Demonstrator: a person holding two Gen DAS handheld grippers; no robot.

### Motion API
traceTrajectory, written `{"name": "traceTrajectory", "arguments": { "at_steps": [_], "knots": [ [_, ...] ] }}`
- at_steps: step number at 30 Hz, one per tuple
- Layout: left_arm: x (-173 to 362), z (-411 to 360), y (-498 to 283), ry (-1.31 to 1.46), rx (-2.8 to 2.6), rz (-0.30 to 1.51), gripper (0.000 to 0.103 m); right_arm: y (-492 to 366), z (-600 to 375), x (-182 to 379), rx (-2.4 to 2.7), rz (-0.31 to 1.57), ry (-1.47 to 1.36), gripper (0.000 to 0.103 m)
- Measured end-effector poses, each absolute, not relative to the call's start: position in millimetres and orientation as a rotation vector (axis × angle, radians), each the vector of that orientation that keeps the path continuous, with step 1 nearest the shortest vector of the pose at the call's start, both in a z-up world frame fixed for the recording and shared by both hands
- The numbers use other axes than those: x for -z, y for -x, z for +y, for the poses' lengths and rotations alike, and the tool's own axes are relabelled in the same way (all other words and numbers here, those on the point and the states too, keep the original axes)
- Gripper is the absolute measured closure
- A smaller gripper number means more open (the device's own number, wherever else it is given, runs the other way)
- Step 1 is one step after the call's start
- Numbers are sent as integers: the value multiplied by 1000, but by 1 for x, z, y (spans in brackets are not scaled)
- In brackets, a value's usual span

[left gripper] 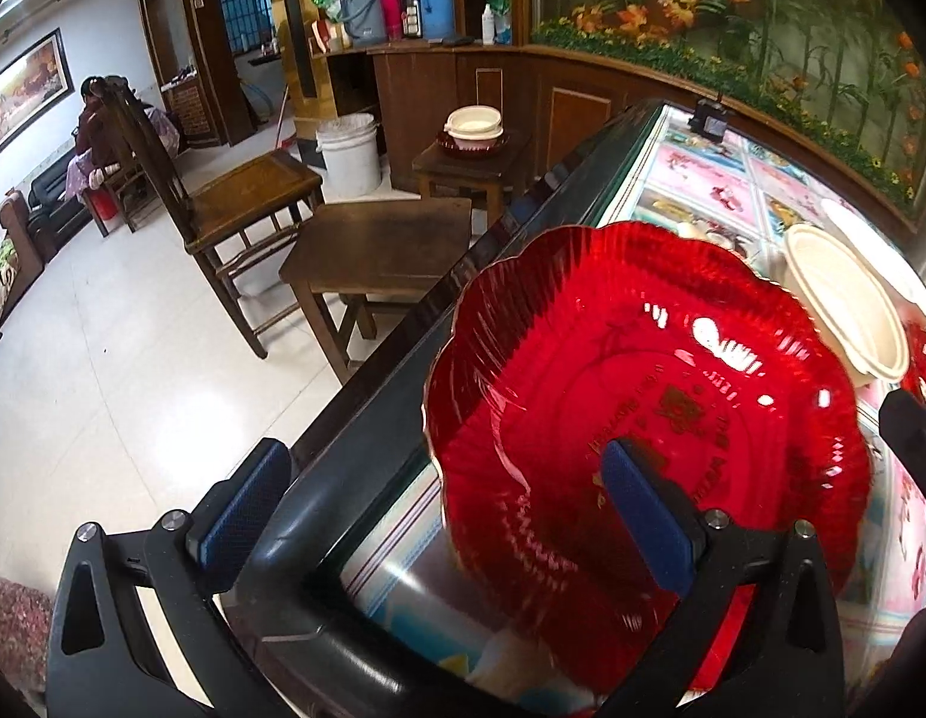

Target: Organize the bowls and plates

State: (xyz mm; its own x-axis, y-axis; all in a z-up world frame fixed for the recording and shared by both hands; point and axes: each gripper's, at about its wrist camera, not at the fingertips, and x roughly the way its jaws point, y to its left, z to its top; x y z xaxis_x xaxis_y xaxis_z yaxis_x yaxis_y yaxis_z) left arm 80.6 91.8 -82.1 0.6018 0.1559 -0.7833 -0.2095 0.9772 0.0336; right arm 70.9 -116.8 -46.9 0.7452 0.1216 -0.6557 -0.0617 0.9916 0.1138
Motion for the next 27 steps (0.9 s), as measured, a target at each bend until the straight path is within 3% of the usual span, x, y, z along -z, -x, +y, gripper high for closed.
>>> {"name": "traceTrajectory", "arguments": {
  "at_steps": [7, 11, 14, 16, 18, 20, 23, 27],
  "knots": [
    [97, 90, -95, 75, -212, 983, 0, -104, -111, 70, -83, 828, -100, 2],
    [99, 86, -96, 67, -201, 989, 0, -117, -112, 84, -81, 887, -137, 12],
    [98, 83, -97, 51, -184, 988, 0, -128, -115, 93, -88, 942, -186, 30],
    [98, 80, -97, 38, -173, 981, 0, -130, -118, 94, -85, 937, -208, 36],
    [97, 77, -95, 22, -162, 967, 5, -131, -120, 96, -101, 950, -228, 54],
    [94, 71, -93, 0, -145, 957, 10, -132, -118, 96, -100, 956, -214, 61],
    [93, 62, -88, -26, -104, 952, 20, -128, -118, 97, -153, 981, -258, 80],
    [90, 56, -76, -30, -53, 954, 28, -111, -113, 98, -170, 994, -240, 90]
  ]
}}
